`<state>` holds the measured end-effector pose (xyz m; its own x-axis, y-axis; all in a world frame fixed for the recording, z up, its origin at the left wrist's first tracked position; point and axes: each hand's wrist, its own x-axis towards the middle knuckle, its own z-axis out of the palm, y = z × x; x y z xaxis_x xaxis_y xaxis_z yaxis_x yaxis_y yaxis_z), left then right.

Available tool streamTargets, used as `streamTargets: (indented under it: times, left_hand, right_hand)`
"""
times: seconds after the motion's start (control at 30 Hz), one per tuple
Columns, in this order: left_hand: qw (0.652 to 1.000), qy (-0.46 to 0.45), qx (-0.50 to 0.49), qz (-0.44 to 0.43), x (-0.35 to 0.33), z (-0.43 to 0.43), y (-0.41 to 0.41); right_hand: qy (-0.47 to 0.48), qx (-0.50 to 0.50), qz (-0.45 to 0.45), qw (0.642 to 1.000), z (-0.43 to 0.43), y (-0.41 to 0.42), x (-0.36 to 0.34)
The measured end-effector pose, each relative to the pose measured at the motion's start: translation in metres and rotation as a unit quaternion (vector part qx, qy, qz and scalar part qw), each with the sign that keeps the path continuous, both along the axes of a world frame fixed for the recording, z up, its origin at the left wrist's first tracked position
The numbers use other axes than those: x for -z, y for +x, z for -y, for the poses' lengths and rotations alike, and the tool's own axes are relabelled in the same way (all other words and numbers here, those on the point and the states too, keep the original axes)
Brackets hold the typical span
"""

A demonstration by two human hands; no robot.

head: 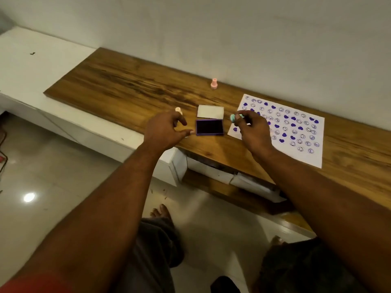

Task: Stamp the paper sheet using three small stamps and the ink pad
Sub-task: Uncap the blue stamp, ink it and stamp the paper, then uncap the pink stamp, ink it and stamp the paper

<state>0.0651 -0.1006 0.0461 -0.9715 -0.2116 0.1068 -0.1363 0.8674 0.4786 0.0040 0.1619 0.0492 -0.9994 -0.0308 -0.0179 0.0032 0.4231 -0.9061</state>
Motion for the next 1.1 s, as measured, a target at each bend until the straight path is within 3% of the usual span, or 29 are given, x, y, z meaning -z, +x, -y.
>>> streamTargets:
  times: [0.1, 0.27, 0.43, 0.63, 0.83, 0.93, 1.1]
  left_hand:
    - [0.999, 0.018, -0.006, 0.048, 0.010, 0.015, 0.011]
    - [0.999, -0.002, -0.030, 0.019, 0.018, 0.016, 0.010]
    - [0.998, -0.004, -0.041, 0.039, 0.022, 0.011, 0.006]
    - [0.997, -0.018, -0.056, 0.040, 0.024, 0.009, 0.004]
    - [0.996, -0.018, -0.063, 0.054, 0.023, 0.006, 0.002]
    - [0.996, -0.007, -0.070, 0.053, 0.024, 0.005, 0.002]
    - [0.993, 0.044, -0.101, 0.040, 0.030, 0.008, -0.002]
  right_hand:
    - [0.086, -0.096, -0.060, 0.990, 0.030, 0.007, -0.004]
    - [0.239, -0.229, -0.134, 0.934, 0.079, 0.012, -0.008]
    - [0.385, -0.275, -0.216, 0.854, 0.109, 0.007, -0.003]
    - [0.491, -0.308, -0.233, 0.781, 0.119, 0.003, 0.008]
    - [0.524, -0.303, -0.231, 0.762, 0.134, 0.002, 0.004]
    - [0.520, -0.289, -0.216, 0.774, 0.138, 0.001, 0.007]
    - [0.395, -0.246, -0.131, 0.875, 0.145, -0.009, 0.017]
